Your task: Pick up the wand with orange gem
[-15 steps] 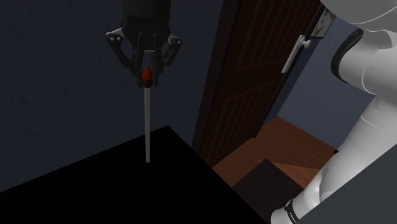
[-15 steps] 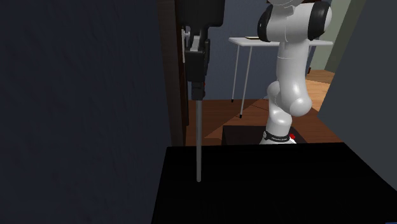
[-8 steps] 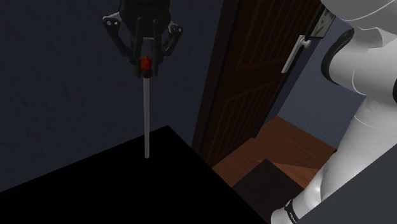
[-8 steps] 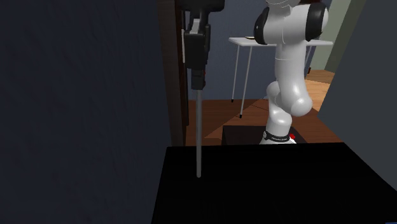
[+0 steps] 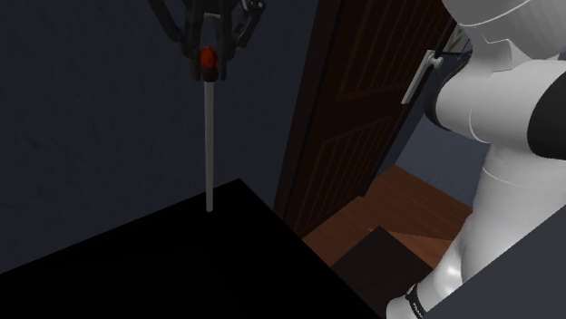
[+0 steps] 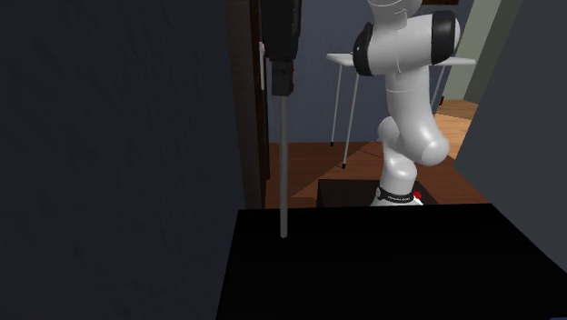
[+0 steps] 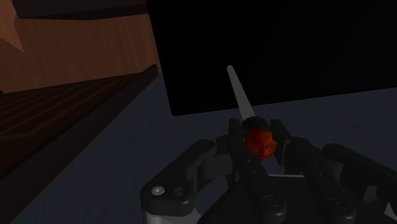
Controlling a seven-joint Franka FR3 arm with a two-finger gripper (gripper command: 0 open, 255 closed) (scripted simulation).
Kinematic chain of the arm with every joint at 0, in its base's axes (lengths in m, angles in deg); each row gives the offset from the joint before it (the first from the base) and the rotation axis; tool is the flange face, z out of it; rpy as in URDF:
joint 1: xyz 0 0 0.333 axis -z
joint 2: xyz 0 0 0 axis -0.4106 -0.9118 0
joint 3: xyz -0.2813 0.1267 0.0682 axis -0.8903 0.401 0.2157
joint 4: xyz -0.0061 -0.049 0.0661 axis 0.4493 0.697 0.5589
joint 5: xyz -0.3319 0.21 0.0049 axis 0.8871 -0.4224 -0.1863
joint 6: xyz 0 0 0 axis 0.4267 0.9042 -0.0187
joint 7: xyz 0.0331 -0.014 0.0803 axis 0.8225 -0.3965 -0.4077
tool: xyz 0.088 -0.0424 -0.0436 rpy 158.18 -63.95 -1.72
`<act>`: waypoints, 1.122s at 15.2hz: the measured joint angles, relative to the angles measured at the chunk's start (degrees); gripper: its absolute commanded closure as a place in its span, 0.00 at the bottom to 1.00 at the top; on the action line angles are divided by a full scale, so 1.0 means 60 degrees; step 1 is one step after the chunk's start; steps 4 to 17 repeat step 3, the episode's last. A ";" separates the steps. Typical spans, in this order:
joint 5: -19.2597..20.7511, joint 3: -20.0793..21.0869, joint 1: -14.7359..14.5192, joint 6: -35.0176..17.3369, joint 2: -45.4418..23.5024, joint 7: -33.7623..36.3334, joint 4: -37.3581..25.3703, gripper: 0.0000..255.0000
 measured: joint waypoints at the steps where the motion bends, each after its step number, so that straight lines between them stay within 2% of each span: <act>1: 0.0257 -0.0051 -0.0328 0.0344 -0.0274 0.0000 -0.0602 1.00; 2: 0.0614 -0.0147 -0.0840 0.0773 -0.0663 0.0007 -0.1428 1.00; 3: 0.0790 -0.0210 -0.1100 0.1008 -0.0840 -0.0003 -0.1844 1.00; 17: 0.0790 -0.0210 -0.1100 0.1008 -0.0840 -0.0003 -0.1844 1.00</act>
